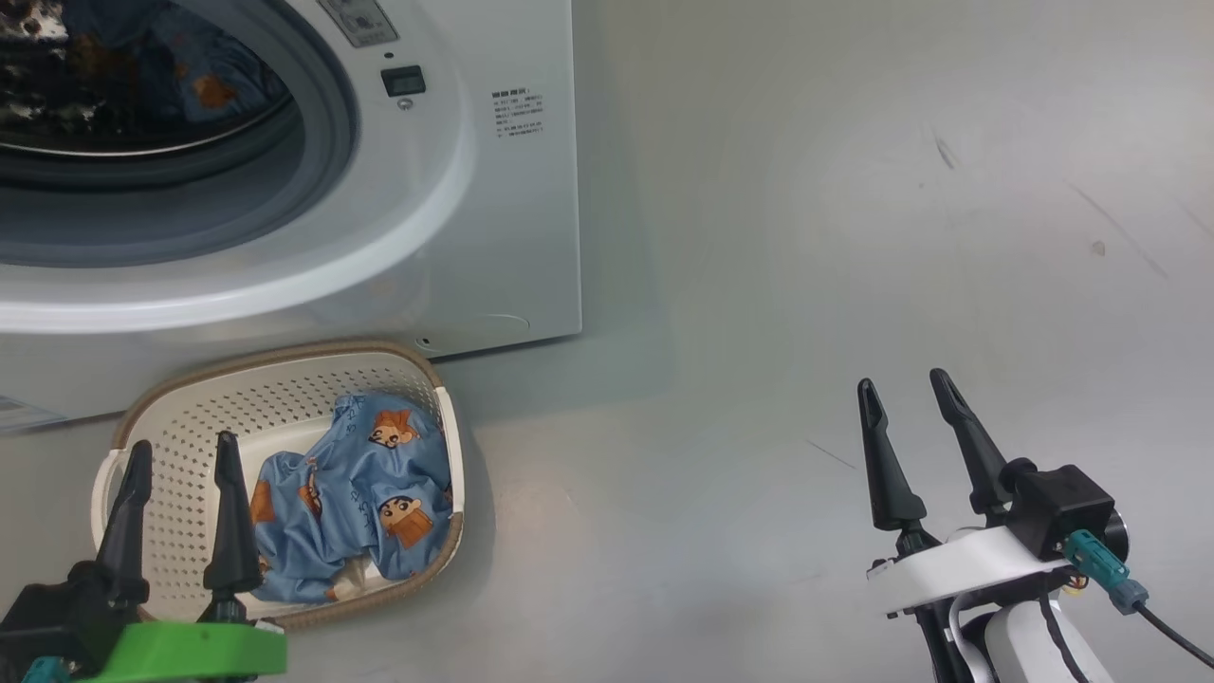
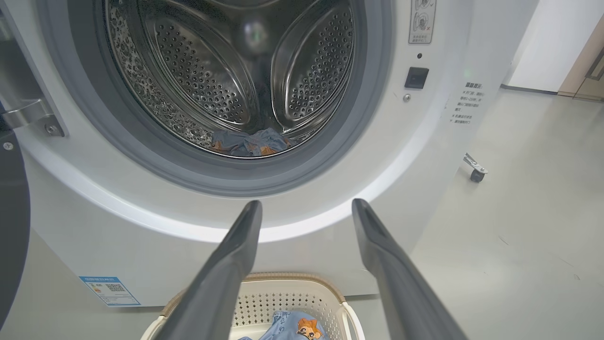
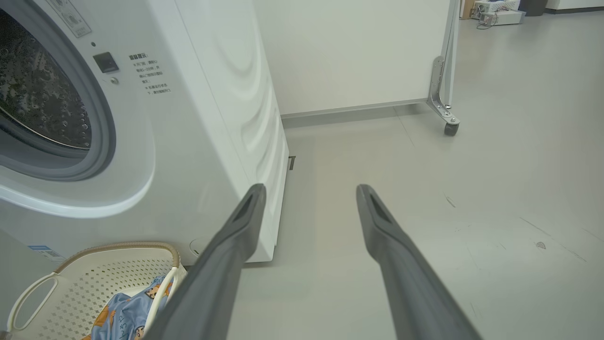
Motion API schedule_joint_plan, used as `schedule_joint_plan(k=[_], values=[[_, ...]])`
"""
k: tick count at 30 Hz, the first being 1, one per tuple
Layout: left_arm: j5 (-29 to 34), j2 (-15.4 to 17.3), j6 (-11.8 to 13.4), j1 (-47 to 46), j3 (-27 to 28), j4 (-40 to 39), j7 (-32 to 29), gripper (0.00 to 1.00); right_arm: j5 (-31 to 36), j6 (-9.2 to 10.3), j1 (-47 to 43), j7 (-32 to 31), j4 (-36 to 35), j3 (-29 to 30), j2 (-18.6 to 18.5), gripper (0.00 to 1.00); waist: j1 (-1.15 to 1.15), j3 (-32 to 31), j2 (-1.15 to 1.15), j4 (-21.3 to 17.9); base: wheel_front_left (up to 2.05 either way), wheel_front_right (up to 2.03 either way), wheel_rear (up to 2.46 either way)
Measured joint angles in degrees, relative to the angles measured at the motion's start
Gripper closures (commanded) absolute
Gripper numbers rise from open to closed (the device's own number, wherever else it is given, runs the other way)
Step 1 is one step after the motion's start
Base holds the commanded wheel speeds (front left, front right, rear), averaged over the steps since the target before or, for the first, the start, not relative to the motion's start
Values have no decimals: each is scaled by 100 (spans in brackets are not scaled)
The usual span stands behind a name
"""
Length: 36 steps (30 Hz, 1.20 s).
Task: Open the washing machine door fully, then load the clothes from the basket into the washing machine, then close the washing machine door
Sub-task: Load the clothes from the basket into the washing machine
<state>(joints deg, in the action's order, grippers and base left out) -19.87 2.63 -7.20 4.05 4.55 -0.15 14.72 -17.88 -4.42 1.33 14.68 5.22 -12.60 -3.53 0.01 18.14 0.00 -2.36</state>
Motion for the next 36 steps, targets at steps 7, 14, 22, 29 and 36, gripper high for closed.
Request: schedule_joint_plan(k=[7,14,22,29,36], values=[[-8,-11,0,-628,-112,214,0,0,45,3,271,1,-120,-32,1,0,0,650,0,-58,0,0,0],[-133,53,0,-1228,-130,659,0,0,65,3,566,1,-224,-93,3,0,0,1224,0,-115,0,0,0],[-324,229,0,-1875,-107,1307,-1,0,74,3,889,1,-276,-140,7,0,0,1864,0,-204,0,0,0],[-443,409,0,-2326,-352,1895,-108,0,90,4,1043,1,-279,-167,9,0,0,2333,0,-285,0,0,0],[-652,619,0,-2735,-581,2455,-269,0,91,12,1188,1,-279,-221,11,0,0,2716,0,-360,0,0,0]])
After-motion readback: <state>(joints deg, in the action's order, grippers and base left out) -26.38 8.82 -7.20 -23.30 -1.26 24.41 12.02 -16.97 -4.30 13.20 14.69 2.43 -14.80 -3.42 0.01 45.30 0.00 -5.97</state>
